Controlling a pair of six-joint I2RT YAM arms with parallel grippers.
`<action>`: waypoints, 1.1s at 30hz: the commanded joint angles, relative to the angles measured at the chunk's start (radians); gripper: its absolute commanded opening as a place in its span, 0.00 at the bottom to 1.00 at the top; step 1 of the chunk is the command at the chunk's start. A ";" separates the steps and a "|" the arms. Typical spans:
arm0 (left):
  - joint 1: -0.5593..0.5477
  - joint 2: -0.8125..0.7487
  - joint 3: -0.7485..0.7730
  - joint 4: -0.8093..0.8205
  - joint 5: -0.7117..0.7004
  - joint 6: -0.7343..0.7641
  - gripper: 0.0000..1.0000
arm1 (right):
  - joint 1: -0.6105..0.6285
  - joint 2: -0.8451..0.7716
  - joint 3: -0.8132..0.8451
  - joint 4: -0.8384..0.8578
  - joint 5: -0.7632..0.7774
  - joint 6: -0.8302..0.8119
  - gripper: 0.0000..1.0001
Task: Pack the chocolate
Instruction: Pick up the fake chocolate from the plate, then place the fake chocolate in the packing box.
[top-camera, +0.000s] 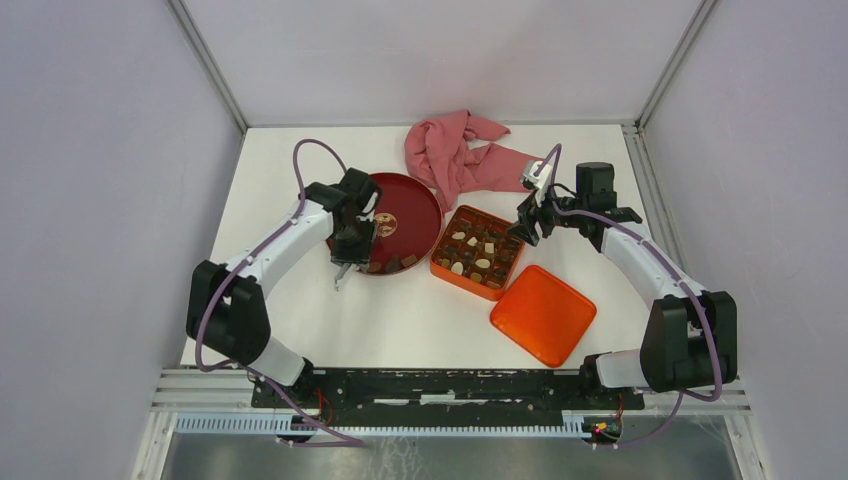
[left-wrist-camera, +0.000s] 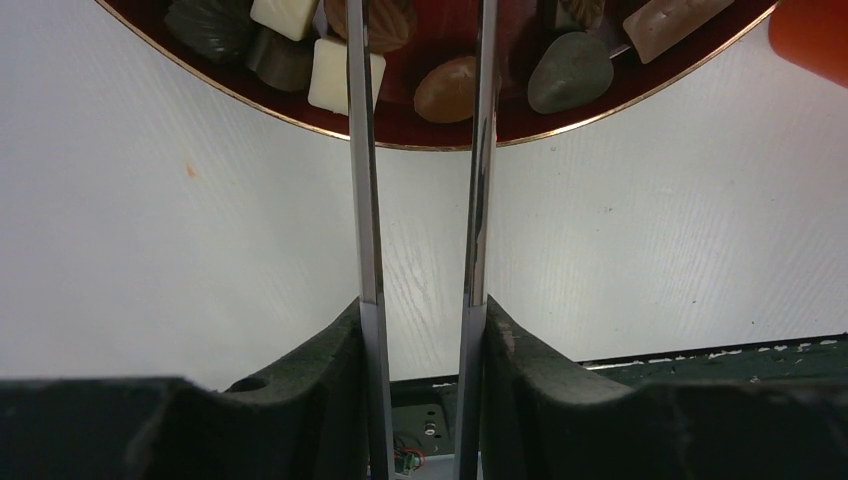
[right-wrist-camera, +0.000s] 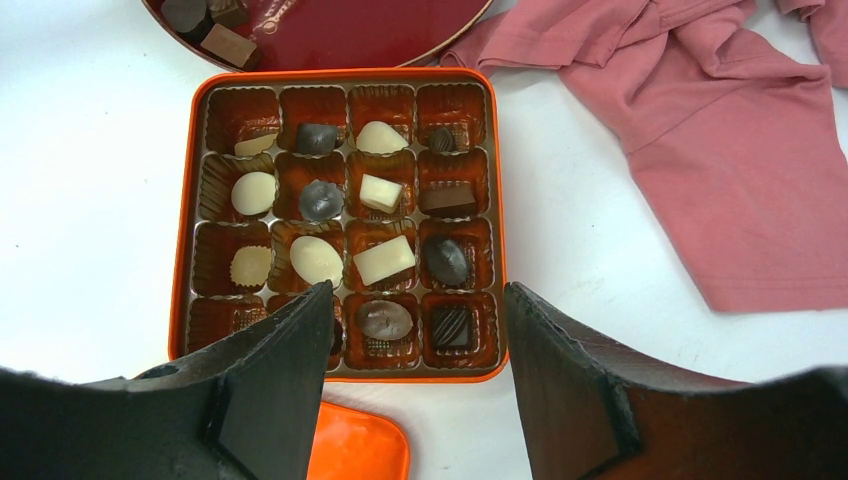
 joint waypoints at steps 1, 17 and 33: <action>-0.006 -0.050 0.049 0.008 -0.007 0.026 0.34 | 0.002 -0.015 0.041 0.009 -0.018 -0.012 0.69; -0.115 -0.100 0.142 0.024 0.135 -0.019 0.33 | 0.003 -0.012 0.041 0.008 -0.012 -0.013 0.69; -0.405 -0.028 0.194 0.215 0.306 -0.142 0.33 | -0.003 -0.017 0.044 0.012 0.030 -0.010 0.69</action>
